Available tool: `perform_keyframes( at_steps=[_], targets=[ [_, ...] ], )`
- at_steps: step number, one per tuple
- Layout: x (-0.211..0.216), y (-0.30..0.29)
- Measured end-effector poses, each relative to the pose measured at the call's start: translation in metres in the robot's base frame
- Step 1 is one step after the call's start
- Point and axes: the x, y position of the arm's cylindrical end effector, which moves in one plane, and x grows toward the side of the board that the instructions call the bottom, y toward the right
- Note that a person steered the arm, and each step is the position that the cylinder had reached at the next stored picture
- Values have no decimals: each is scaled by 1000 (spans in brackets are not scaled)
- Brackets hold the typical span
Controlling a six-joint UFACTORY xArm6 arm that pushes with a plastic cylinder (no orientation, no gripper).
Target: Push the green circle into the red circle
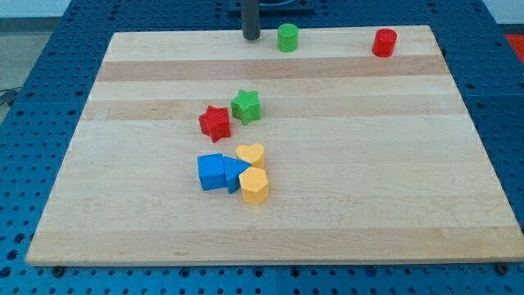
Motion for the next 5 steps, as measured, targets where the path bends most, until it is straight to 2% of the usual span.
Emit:
perform_keyframes(
  at_steps=[1,4,5],
  targets=[
    [9,32],
    [12,177],
    [12,178]
  ],
)
